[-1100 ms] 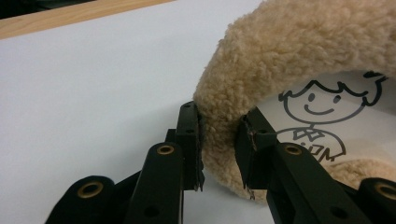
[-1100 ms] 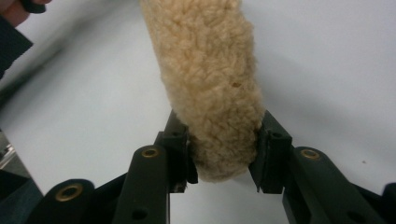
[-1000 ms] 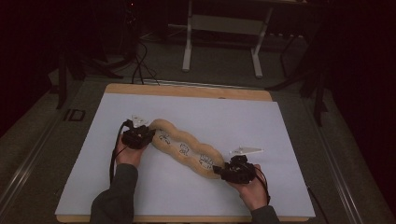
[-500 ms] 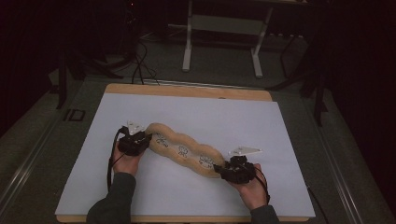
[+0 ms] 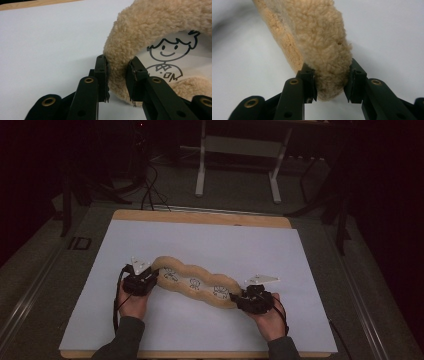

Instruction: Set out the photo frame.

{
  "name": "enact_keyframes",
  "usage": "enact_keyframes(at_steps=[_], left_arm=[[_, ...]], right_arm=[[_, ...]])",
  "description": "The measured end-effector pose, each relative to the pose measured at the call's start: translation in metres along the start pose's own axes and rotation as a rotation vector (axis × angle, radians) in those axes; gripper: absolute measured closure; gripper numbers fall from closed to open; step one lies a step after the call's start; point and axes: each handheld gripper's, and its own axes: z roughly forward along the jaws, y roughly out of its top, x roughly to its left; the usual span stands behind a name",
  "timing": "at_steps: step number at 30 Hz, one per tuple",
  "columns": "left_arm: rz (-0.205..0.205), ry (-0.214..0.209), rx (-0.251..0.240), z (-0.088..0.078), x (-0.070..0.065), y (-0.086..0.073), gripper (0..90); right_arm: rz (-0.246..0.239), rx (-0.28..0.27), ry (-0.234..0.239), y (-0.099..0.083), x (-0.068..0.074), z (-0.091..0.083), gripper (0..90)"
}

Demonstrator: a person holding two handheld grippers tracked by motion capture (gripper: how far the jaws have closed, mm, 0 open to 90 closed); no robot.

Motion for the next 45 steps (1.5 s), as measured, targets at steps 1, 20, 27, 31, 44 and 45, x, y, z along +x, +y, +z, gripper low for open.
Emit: enact_keyframes(at_steps=[1,20,27,31,44,45], left_arm=[[0.0,0.0,0.0,0.0,0.0,0.0,73.9],[-0.045,0.007,-0.04,-0.008,-0.001,-0.011,74.0],[-0.07,0.037,-0.046,-0.006,0.0,-0.001,74.1],[-0.093,0.054,-0.056,-0.006,-0.001,0.003,74.1],[-0.136,0.07,-0.037,0.007,-0.009,0.005,74.1],[-0.139,0.076,-0.034,0.008,-0.01,0.005,74.1]], right_arm=[[0.0,0.0,0.0,0.0,0.0,0.0,65.2],[-0.014,-0.017,-0.058,0.009,-0.005,0.007,65.8],[-0.027,-0.023,-0.064,0.021,-0.008,0.008,65.7],[-0.048,-0.029,-0.069,0.035,-0.014,0.008,65.6],[-0.064,-0.015,-0.072,0.049,-0.035,0.014,64.8],[-0.059,-0.01,-0.067,0.048,-0.037,0.016,64.6]])
